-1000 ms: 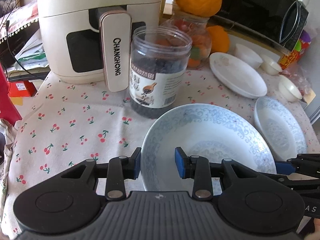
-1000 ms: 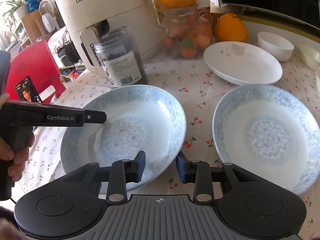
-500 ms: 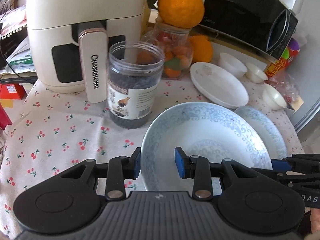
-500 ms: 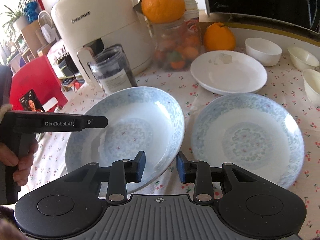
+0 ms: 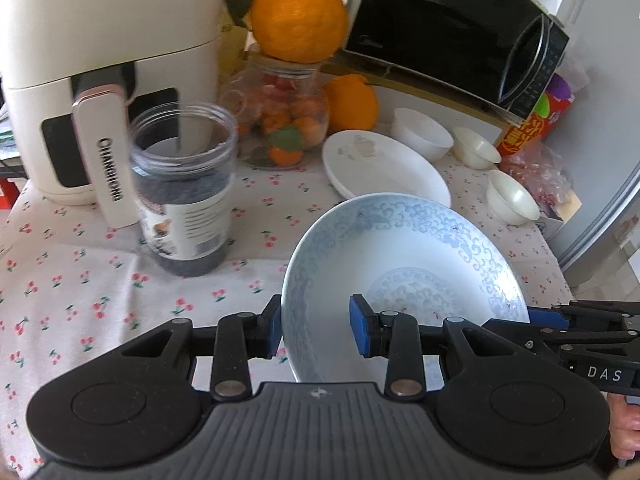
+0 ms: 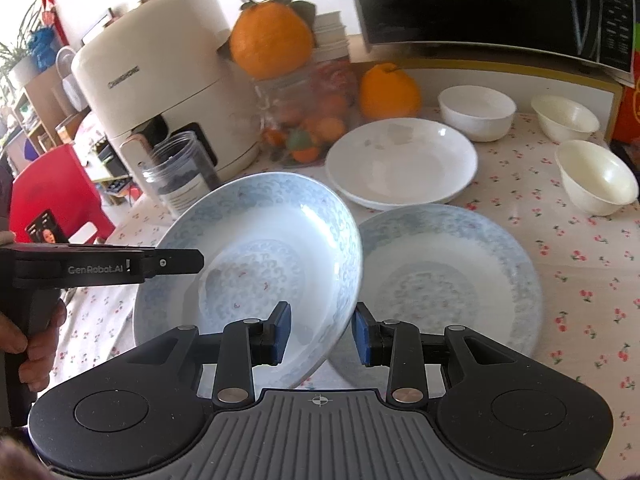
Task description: Organize plates and bowls
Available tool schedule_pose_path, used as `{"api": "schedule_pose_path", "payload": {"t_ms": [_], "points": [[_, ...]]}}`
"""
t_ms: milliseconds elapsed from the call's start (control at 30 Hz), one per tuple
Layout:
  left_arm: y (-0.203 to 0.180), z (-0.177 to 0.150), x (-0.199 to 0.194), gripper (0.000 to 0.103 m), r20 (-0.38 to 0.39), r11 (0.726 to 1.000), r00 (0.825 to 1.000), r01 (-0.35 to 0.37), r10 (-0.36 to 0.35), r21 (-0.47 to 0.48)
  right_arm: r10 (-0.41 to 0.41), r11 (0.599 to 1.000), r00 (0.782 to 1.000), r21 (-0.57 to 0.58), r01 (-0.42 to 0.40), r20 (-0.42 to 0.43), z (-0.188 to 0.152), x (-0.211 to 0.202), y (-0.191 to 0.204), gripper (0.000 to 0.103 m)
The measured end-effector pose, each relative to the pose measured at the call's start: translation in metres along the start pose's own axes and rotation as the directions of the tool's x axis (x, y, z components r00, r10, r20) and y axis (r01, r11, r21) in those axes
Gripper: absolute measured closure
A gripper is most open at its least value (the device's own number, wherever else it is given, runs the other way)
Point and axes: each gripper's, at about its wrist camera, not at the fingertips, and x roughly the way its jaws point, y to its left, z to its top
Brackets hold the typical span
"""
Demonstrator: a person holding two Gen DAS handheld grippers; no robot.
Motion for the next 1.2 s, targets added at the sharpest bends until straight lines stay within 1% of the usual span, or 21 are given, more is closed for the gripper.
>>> {"api": "schedule_pose_path", "payload": {"t_ms": [333,667,1033,1200], "points": [[-0.034,0.007,0.021,0.072,-0.023,0.999,1.000,0.022,-0.021,0.038,-0.057,0.997,0.998,0.053,0.057,-0.009,0.005,-0.008,-0.034,0.070],[-0.061,0.006,0.041,0.072,-0.069,0.997,0.997,0.033,-0.028,0.075,-0.109,0.988,0.994,0.104,0.110,-0.017,0.010,-0.012,-0.071,0.070],[-0.083,0.005,0.063,0.072,-0.108,0.994,0.994,0.021,-0.009,0.111,-0.157,0.978,0.987,0.131,0.162,-0.044,0.011,-0.005,-0.097,0.070],[-0.086,0.005,0.068,0.072,-0.110,0.992,0.994,-0.009,0.022,0.122,-0.179,0.977,0.982,0.105,0.184,-0.052,0.009,0.001,-0.097,0.070]]}}
